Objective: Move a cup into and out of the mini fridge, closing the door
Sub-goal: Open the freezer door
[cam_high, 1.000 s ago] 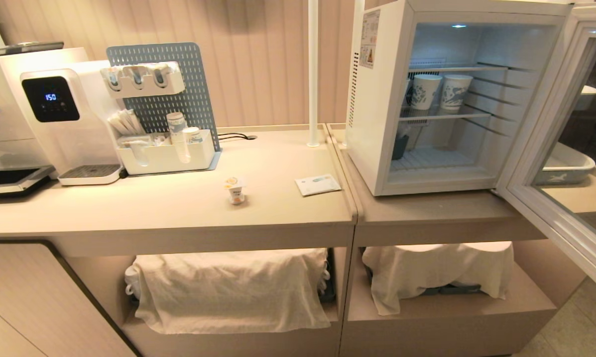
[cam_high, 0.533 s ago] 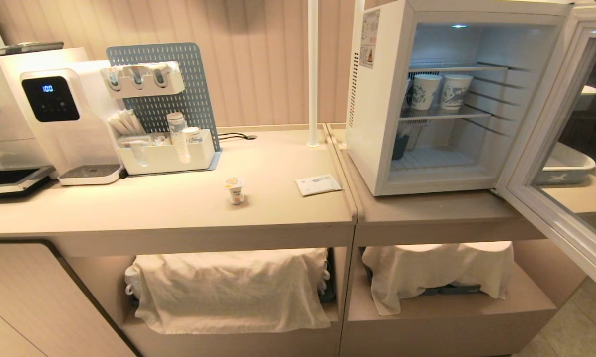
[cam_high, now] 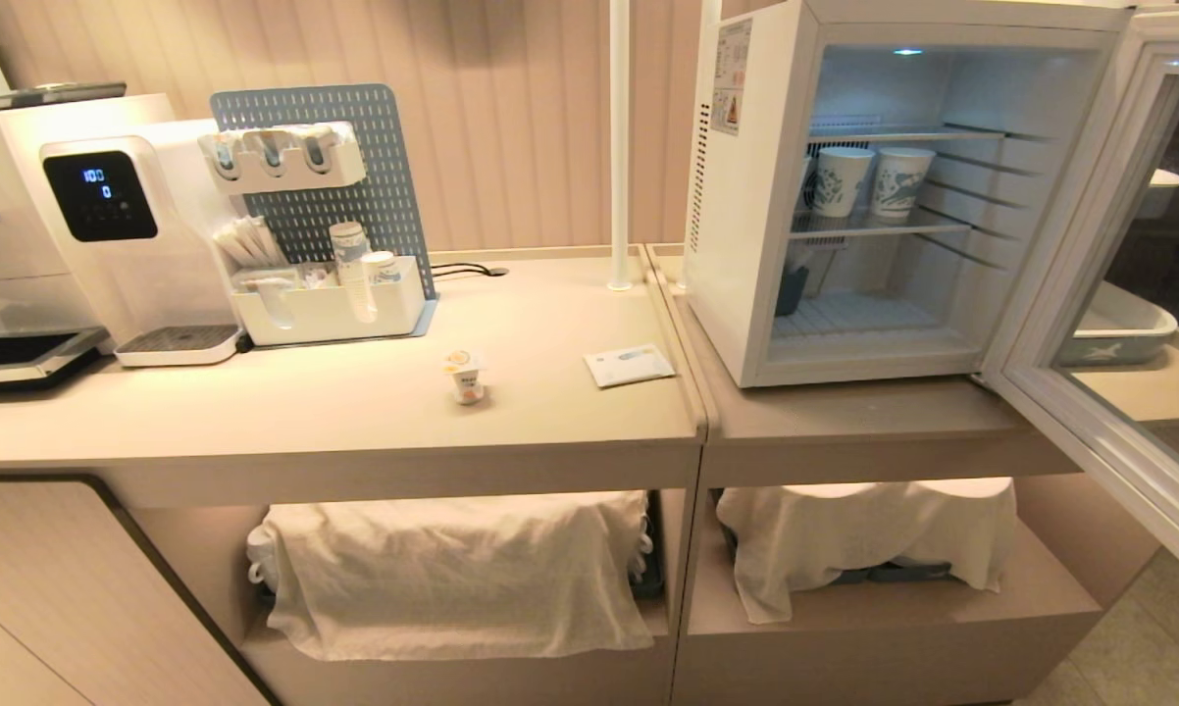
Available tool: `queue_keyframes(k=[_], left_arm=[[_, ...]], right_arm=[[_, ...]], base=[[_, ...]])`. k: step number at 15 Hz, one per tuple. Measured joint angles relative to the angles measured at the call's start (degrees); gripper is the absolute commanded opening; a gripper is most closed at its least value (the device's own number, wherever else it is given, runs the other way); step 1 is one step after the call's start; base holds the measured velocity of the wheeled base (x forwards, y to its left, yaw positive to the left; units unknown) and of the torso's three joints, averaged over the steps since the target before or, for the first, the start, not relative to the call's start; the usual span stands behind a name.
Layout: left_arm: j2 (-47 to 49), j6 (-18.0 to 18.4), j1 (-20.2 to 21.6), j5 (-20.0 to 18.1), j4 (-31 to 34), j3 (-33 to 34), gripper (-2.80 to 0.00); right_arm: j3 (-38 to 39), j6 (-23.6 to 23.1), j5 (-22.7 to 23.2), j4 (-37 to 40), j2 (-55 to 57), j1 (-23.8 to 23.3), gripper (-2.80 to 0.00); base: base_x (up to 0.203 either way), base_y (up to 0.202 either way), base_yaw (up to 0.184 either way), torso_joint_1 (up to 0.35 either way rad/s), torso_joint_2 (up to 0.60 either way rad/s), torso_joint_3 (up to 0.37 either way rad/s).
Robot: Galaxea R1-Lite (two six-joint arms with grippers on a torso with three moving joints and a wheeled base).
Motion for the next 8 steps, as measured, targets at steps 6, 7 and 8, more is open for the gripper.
queue_keyframes(k=[6, 7, 8], left_arm=[[0.0, 0.0, 0.0, 0.0, 0.0, 0.0, -2.80], [0.0, 0.0, 0.0, 0.0, 0.0, 0.0, -2.80], [0.0, 0.0, 0.0, 0.0, 0.0, 0.0, -2.80]], right_arm=[[0.0, 0.0, 0.0, 0.0, 0.0, 0.0, -2.80], [0.0, 0.0, 0.0, 0.0, 0.0, 0.0, -2.80], [0.0, 0.0, 0.0, 0.0, 0.0, 0.0, -2.80]], base=[[0.000, 0.000, 0.000, 0.000, 0.00, 0.000], [0.000, 0.000, 0.000, 0.000, 0.00, 0.000], [0.000, 0.000, 0.000, 0.000, 0.00, 0.000]])
